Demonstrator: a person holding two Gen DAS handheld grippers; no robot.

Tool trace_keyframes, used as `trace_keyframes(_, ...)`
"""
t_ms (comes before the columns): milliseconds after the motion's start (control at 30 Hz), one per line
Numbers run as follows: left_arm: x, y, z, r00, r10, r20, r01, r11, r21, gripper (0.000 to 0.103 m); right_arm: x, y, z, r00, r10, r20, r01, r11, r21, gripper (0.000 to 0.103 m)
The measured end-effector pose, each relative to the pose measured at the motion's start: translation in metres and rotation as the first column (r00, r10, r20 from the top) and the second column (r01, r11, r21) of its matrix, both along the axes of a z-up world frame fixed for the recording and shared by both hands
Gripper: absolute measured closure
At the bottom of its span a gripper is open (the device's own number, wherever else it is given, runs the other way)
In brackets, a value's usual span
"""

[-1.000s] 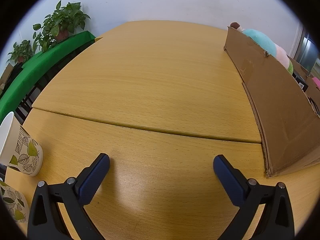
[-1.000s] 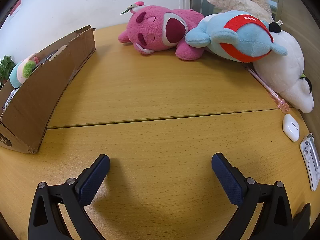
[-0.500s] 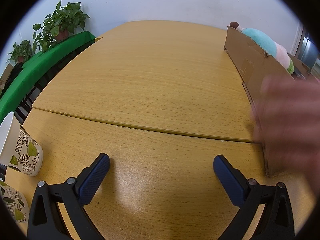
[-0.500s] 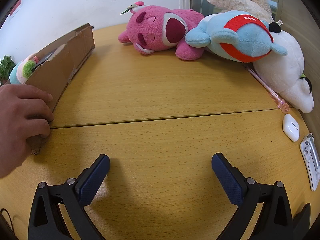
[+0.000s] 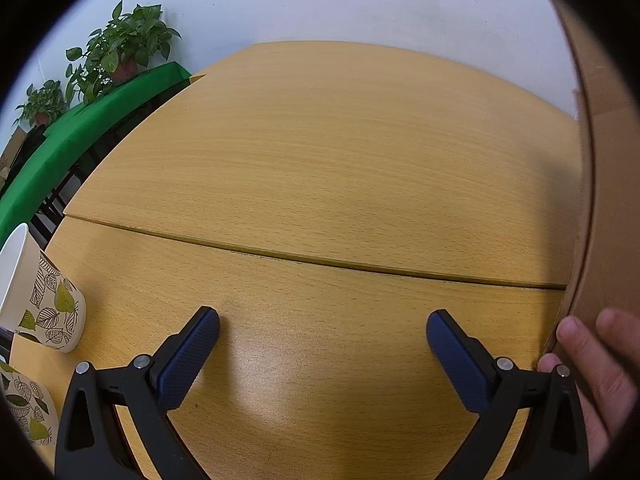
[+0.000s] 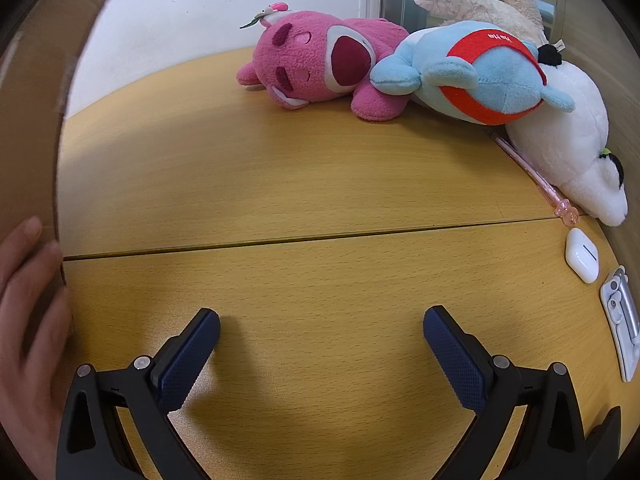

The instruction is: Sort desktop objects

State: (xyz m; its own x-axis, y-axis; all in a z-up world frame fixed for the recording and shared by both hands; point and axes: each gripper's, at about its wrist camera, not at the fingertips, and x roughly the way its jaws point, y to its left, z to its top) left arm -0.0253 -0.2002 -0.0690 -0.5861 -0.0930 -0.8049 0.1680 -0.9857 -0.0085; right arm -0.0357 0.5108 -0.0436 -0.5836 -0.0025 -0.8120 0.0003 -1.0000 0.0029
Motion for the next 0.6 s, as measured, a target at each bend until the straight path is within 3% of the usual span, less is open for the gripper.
trace_keyframes(600, -0.0002, 0.0013, -0.0002, 1.000, -0.001, -0.001, 0.001, 1.000, 0.001, 0.000, 0.0031, -0.0003, 0.0013, 1.000, 0.001, -0.002, -0.001, 1.000, 0.000, 0.000)
